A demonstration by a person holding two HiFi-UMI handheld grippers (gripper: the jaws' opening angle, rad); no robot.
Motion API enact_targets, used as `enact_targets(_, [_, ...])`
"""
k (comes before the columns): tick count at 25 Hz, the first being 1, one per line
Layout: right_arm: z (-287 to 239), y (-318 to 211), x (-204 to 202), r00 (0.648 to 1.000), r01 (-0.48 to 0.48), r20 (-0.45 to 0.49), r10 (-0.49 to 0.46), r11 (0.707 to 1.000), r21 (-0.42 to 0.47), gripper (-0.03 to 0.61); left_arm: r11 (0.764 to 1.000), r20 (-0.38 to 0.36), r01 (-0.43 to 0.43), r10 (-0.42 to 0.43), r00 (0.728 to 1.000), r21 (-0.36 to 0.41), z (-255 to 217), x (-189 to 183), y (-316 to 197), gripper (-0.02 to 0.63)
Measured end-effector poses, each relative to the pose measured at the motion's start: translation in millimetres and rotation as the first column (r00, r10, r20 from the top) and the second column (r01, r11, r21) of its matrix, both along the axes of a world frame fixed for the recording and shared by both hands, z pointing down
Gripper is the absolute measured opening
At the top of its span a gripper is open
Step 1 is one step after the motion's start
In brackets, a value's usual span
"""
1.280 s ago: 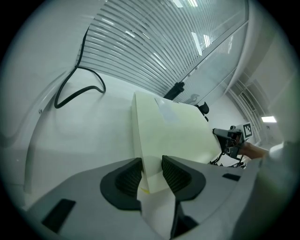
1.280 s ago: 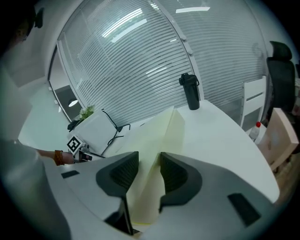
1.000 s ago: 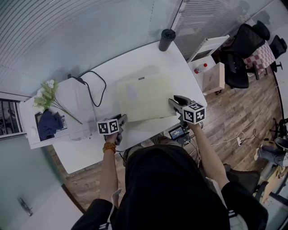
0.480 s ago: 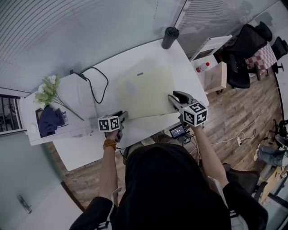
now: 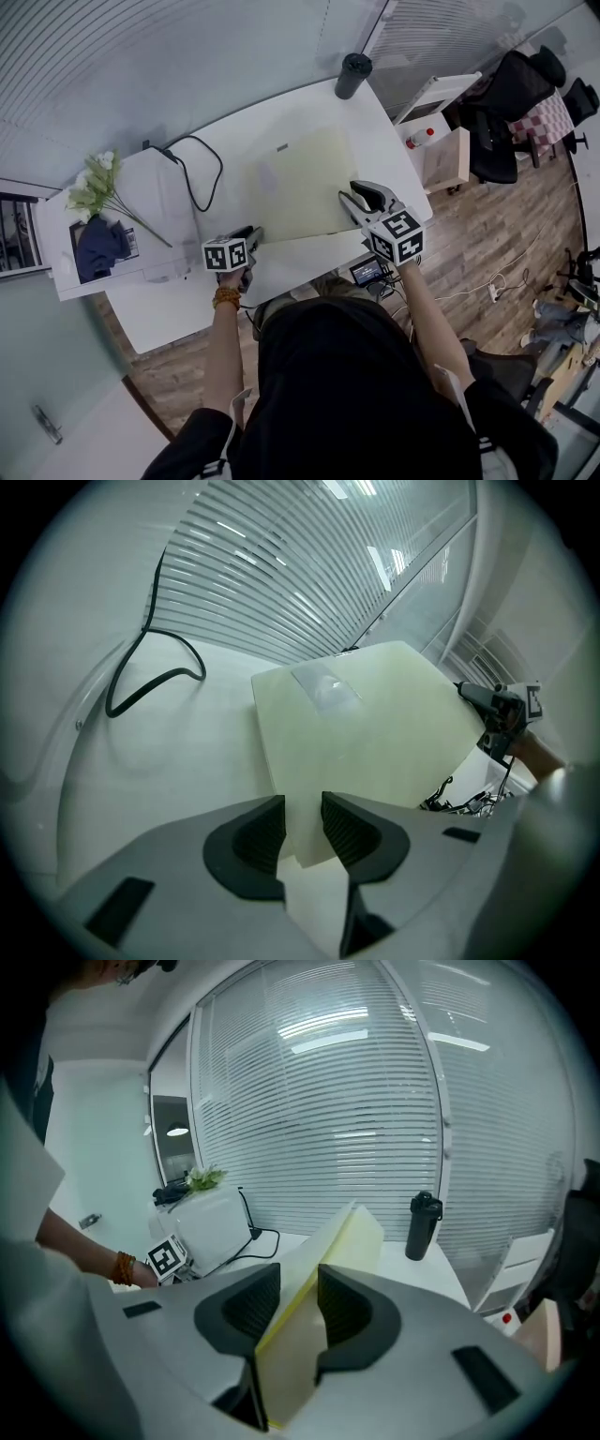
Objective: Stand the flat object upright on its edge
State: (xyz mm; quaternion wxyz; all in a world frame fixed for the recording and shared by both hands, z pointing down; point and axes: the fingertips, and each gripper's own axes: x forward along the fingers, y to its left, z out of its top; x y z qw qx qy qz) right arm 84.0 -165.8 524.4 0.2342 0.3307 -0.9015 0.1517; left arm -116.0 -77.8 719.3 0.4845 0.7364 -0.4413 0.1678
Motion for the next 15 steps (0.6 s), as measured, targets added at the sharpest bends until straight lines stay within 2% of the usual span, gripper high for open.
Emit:
enact_targets(4, [-1, 0, -4, 0.996, 0.03, -0.084, -0.027, 0.999, 0.038, 0.115, 1.0, 0.02, -0.015, 0.015, 1.0, 0.021, -1, 1, 0, 0.101])
enact_targets(15, [-14, 3, -19, 0.992, 0.067, -0.113, -0.058, 0.995, 0.077, 0.115, 1.0, -0.057, 0.014, -0.015, 0.998, -0.012, 3, -2, 0, 0.11])
